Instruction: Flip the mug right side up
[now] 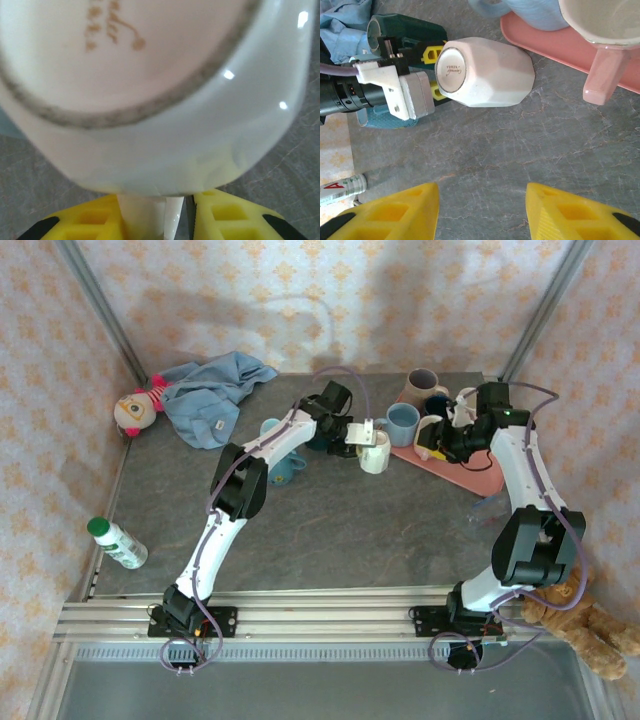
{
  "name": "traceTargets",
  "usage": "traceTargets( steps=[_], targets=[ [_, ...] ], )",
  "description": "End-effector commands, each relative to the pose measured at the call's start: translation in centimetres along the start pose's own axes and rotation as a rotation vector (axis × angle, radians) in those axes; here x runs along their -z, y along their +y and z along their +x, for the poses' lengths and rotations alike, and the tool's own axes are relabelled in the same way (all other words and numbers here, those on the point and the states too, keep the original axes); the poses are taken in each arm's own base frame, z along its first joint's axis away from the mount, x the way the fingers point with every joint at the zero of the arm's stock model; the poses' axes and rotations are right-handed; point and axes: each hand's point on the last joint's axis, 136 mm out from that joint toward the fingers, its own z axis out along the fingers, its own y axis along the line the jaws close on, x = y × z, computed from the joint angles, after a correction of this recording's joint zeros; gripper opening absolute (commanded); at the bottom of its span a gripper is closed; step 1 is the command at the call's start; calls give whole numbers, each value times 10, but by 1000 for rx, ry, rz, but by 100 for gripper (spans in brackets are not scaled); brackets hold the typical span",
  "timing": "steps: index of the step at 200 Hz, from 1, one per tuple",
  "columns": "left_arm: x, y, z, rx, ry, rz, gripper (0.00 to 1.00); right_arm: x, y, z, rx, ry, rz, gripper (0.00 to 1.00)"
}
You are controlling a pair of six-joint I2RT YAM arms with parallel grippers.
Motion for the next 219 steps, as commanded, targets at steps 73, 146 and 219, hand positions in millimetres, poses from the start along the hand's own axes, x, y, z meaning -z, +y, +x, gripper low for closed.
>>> traceTargets(
  steps=[73, 146, 219],
  targets=[
    [13, -20, -31, 110, -49, 18, 10, 22, 2, 2, 6, -47, 12, 49],
    [51, -17, -63, 283, -187, -43, 0, 33, 8, 6, 20, -91, -12, 49],
    [144, -3, -98, 570, -459, -281, 0, 37, 28, 15, 53, -135, -132, 49]
  ],
)
